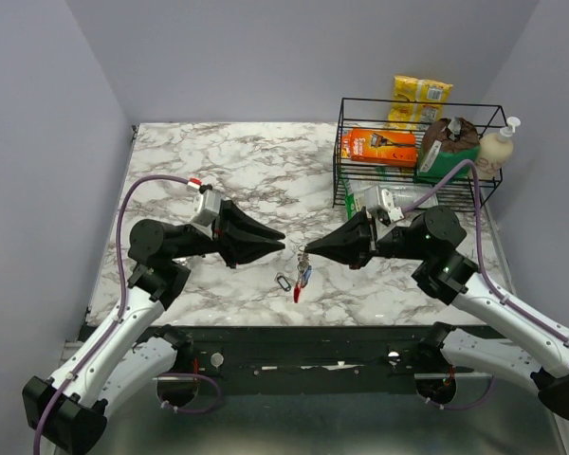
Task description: Put the keys on the keyring
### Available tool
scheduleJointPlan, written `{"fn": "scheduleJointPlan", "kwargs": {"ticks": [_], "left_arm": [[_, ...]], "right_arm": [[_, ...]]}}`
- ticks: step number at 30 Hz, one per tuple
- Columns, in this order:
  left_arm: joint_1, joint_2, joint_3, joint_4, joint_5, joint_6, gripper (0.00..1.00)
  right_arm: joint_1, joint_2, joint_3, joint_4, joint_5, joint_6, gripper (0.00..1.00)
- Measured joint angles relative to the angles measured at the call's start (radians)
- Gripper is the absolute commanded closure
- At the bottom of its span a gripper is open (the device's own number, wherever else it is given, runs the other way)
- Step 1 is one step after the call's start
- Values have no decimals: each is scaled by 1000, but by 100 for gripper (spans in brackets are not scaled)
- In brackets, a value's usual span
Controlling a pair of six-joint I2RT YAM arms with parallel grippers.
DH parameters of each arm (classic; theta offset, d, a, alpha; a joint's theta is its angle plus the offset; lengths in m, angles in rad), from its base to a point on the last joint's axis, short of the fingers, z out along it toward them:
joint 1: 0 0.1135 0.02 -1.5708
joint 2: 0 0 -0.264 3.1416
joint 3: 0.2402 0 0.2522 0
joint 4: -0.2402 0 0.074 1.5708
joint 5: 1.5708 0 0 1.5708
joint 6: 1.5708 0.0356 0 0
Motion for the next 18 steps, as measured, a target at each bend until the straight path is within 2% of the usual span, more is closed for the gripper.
{"fn": "scheduleJointPlan", "kwargs": {"ticks": [7,14,18], "left_arm": [[-70,3,0,37,5,-10,70],[-107,6,9,-55,-38,56,69],[-115,6,9,-73,-70,76,65]], "right_arm": [[-4,-6,-4,25,-8,25,100],[-5,-7,-6,35,-18,41,99],[-6,-10,-8,42,-21,47,100]]}}
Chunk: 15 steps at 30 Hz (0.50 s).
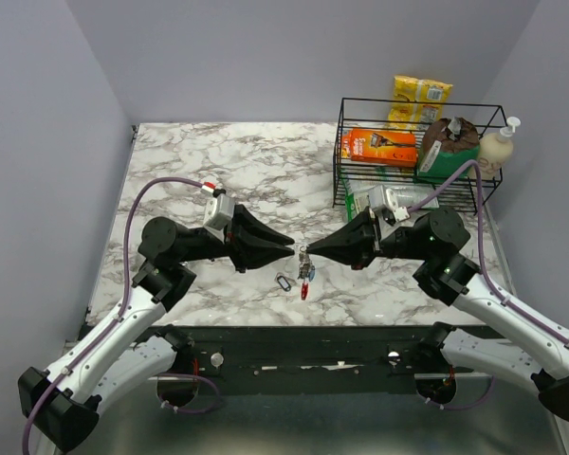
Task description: Put the keys on the keyring
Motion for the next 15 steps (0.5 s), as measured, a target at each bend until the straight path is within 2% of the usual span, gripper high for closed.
{"fn": "scheduleJointPlan", "kwargs": {"ticks": [15], "left_arm": [[-49,29,34,-52,-34,38,68]], "right_arm": [[0,-2,-3,10,-3,16,100]]}}
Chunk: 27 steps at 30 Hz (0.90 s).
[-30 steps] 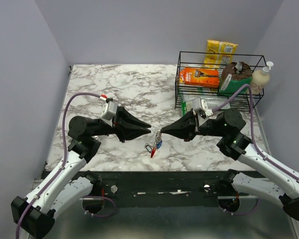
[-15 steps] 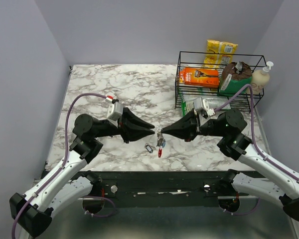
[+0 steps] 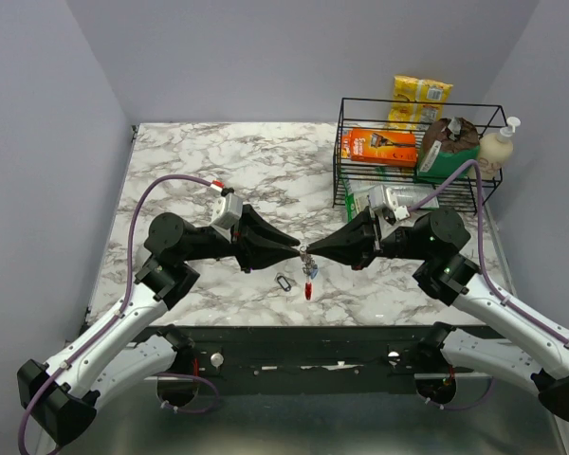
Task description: Put the keys on the keyring
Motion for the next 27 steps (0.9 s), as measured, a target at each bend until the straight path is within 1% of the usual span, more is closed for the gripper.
{"fn": "scheduleJointPlan", "kwargs": {"ticks": [8,12,20,23,24,26,27], "left_arm": [[-11,2,10,-8,-16,8,71],[-15,4,19,-13,-21,13,74],[-26,25,39,-50,-26,32,76],[-28,26,42,-60,-28,40,79],[-29,26,43,-63,-30,44,83],[-32,26,44,-68,-33,50,85],[-32,26,44,-71,-35,54,89]], "right_arm": [[0,14,0,1,0,3,100],[0,14,0,1,0,3,100],[0,14,0,1,0,2,100],[0,14,0,1,0,2,100],[0,14,0,1,0,2,99],[0,14,0,1,0,2,99],[0,14,0,0,0,2,100]]}}
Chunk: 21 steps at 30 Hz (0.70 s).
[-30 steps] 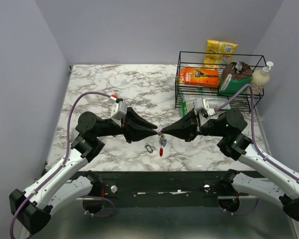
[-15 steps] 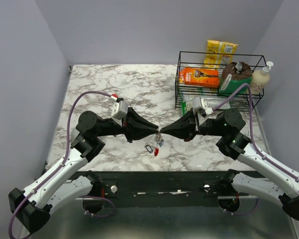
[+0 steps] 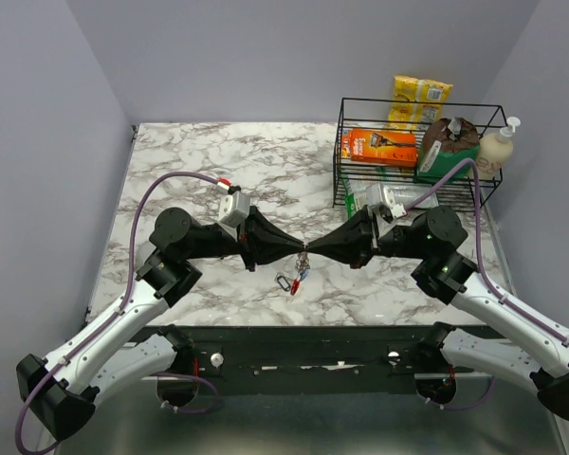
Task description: Put the keys on the keyring
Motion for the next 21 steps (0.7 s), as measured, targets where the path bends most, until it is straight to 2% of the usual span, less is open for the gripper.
{"fn": "scheduleJointPlan", "kwargs": {"ticks": [2,10,17,19,21], "left_arm": [[0,0,0,-8,-4,6,100],[-3,1,23,-56,-23,39,100],[-6,9,90,-212,-77,117,100],[-6,20,117,-272,-94,145,100],[-6,35,148,-335,-114,177,100]], "right_arm": [[0,0,0,0,0,0,99],[-6,0,0,-2,11,-1,98],[-6,10,8,-29,59,-23,65],[-6,10,8,-43,80,-31,60],[-6,8,8,-59,105,-43,51]]}}
